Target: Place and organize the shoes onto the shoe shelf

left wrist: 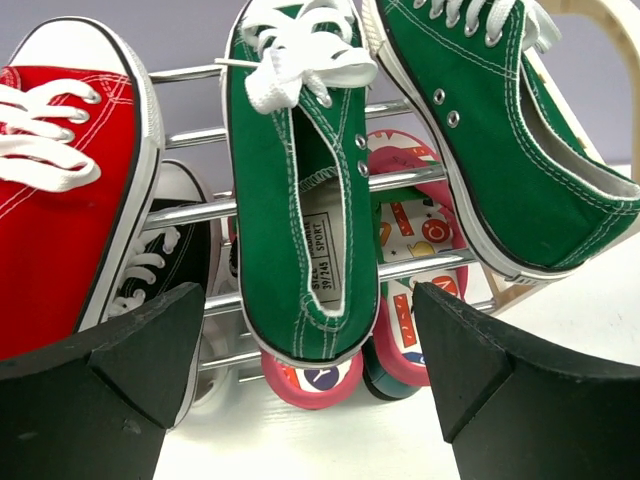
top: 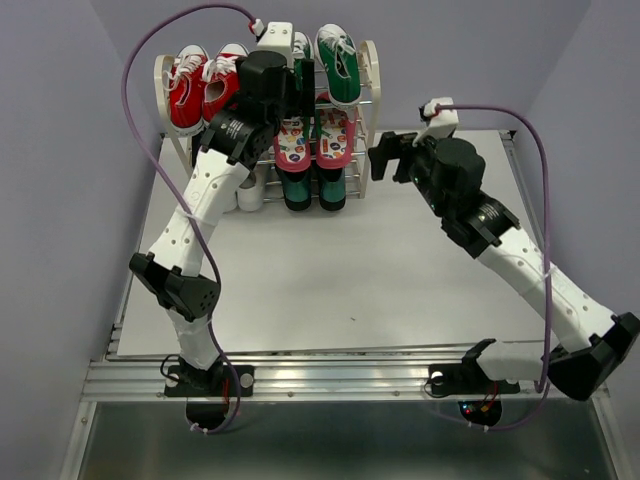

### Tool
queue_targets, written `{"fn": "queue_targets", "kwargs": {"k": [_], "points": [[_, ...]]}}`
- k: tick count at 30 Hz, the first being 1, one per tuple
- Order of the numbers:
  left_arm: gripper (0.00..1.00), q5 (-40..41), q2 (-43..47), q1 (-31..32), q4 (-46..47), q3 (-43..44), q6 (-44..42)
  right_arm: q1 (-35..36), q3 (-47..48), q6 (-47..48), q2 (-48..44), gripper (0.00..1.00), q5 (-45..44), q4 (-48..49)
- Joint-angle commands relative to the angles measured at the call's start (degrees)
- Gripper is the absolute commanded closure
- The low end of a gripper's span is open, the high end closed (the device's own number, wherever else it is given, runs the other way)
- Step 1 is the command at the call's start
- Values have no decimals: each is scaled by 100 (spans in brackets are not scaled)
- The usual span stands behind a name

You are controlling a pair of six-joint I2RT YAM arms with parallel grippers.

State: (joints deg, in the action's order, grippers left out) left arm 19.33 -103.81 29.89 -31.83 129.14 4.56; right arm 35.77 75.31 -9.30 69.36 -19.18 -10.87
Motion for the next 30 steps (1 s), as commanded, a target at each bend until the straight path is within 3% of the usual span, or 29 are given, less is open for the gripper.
{"fn": "queue_targets", "kwargs": {"k": [1, 4, 8, 11, 15, 19, 23, 30], "points": [[3, 132, 423, -18, 345, -248, -69, 71, 808, 806, 709, 0, 608, 568], [6, 106, 406, -18, 415, -381, -43, 123, 1406, 1042, 1289, 0, 486, 832], [18, 106, 222, -10, 415, -258, -51, 123, 2337, 1167, 2088, 4, 372, 807], [34, 124, 98, -9, 450, -162, -16, 176, 3111, 1167, 2528, 7, 310, 727], [62, 27, -25, -9, 538, -48, 62, 176, 3437, 1150, 2766, 11, 196, 859], [71, 0, -113, -18, 608, 23, 107, 176, 3797, 1159, 3074, 14, -164, 876], [83, 44, -140, -18, 713, 15, 212, 176, 4053, 1080, 3364, 26, -534, 859], [88, -9, -183, -10, 942, 67, 116, 176, 4317, 1036, 3681, 35, -728, 657]]}}
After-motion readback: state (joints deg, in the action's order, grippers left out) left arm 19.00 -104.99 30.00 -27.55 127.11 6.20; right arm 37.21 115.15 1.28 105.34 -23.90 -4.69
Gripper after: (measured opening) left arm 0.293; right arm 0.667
